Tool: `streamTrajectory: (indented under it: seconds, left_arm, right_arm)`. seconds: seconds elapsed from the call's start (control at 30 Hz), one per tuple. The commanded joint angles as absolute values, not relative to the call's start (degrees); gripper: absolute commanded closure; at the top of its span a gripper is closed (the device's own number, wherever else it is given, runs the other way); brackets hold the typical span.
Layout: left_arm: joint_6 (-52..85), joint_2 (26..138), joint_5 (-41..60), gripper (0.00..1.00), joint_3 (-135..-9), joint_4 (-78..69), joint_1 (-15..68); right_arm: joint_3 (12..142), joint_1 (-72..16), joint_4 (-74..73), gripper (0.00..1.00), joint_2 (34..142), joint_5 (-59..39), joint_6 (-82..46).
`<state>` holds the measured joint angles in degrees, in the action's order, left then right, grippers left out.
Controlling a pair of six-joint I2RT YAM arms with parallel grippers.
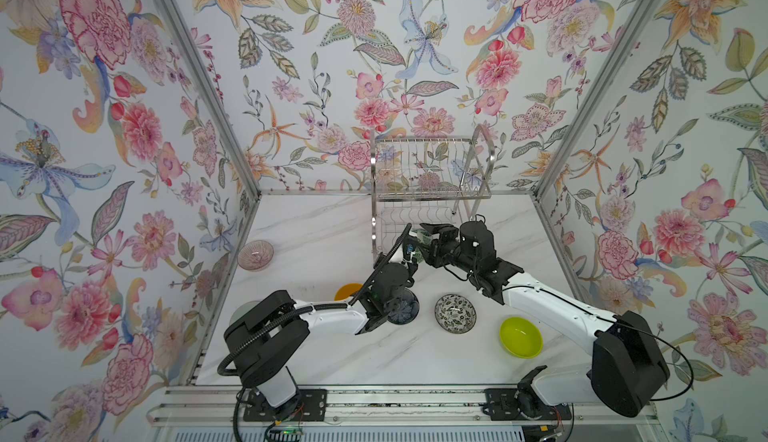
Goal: Load the bowls into the dish rack
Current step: 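Lift the leaf bowl with the left gripper toward the right gripper, then grasp the leaf bowl rim with the right gripper and open the left gripper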
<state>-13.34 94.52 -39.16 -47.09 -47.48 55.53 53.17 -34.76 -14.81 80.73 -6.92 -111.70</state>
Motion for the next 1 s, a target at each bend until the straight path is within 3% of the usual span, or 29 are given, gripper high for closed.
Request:
streamTrajectory:
  seconds: [0.0, 0.13, 0.5, 0.57, 0.63, 0.7, 0.83, 0.9, 0.97]
  left_arm:
    - [-14.05, 94.99, -38.89, 1.00, -49.17, -51.55, 56.06]
    - [-14.07, 95.03, -39.13, 1.00, -48.65, -51.94, 56.16]
    - [-11.68, 94.35, -40.47, 0.99, -47.55, -50.70, 56.07]
    - [-10.53, 93.68, -40.48, 0.90, -47.68, -49.36, 55.99]
    - [-7.57, 92.45, -39.14, 0.72, -47.89, -46.63, 55.73]
    - [-4.24, 90.59, -37.88, 0.48, -47.86, -43.21, 55.40]
    - [2.59, 84.69, -33.31, 0.24, -46.30, -36.75, 54.25]
    - [6.29, 81.39, -29.41, 0.05, -44.55, -34.46, 53.02]
    - [11.05, 78.22, -24.84, 0.01, -43.13, -31.73, 50.91]
  right_arm:
    - [55.41, -35.06, -18.12, 0.44, 82.70, -6.68, -112.63]
    - [56.40, -34.76, -19.63, 0.51, 85.65, -7.50, -112.64]
    - [57.46, -33.61, -20.45, 0.95, 88.86, -8.29, -108.84]
    - [56.94, -33.44, -20.57, 1.00, 88.53, -7.95, -106.82]
    - [56.18, -33.06, -22.22, 1.00, 88.25, -8.02, -103.96]
    - [55.13, -32.20, -23.91, 1.00, 87.84, -9.10, -100.49]
    - [52.93, -29.10, -27.68, 1.00, 86.66, -11.70, -91.68]
    - [53.04, -27.67, -28.44, 1.00, 86.72, -14.70, -85.74]
    - [52.07, -26.29, -32.93, 1.00, 87.40, -18.14, -81.30]
